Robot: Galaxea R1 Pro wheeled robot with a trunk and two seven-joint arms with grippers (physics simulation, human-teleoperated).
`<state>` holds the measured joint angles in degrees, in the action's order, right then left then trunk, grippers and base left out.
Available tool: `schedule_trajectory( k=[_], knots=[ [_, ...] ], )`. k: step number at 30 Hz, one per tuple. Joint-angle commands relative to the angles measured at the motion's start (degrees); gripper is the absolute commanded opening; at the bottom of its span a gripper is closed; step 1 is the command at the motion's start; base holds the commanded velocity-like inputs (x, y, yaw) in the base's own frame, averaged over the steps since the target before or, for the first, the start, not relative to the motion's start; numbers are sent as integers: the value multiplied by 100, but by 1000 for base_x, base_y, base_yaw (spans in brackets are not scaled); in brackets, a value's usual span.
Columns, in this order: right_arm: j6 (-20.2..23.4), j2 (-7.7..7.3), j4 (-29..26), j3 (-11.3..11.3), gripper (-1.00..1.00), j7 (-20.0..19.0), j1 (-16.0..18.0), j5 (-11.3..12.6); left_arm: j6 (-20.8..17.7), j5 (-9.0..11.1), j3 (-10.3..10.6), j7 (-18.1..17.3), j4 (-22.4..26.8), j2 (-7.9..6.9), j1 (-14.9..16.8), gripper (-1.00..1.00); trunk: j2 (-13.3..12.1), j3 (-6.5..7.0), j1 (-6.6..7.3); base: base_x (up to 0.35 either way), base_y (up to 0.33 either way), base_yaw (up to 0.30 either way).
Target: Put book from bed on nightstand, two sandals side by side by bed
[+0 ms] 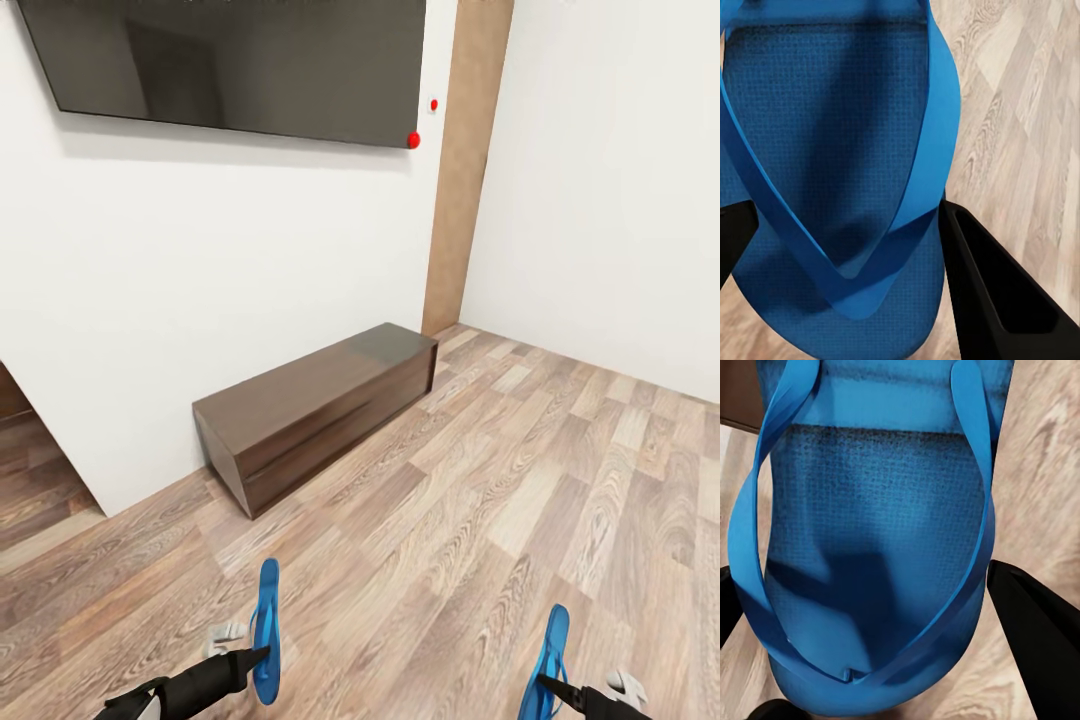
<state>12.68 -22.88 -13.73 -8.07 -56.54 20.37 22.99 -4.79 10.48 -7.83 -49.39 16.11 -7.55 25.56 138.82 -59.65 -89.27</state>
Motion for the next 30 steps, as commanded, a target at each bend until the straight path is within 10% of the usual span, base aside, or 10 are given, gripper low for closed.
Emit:
schedule_trajectory(
  k=[1,9,15,24,27,30],
  knots=[
    [60,4,2,-2,-100,-15,2,40,-37,26,1,-25,-2,-1,2,-100,-40,13,24,0,0,0],
    [59,225,9,0,-100,226,2,39,-31,27,5,25,-2,2,2,-100,-360,157,199,0,0,0],
    [-162,608,15,2,-100,2124,2,38,348,23,18,1118,-4,302,2,-100,-601,265,331,0,0,0],
    [-197,659,8,-11,-100,3911,2,54,478,-218,324,1694,-188,607,2,-100,-962,426,529,0,0,0],
    [-236,655,-34,3,-100,3899,2,81,705,-235,339,1742,-399,606,2,-100,-1082,480,595,0,0,0],
    [-245,652,-20,9,-100,2838,2,53,836,-244,346,1741,-577,606,2,-100,-1203,534,661,0,0,0]
  ],
)
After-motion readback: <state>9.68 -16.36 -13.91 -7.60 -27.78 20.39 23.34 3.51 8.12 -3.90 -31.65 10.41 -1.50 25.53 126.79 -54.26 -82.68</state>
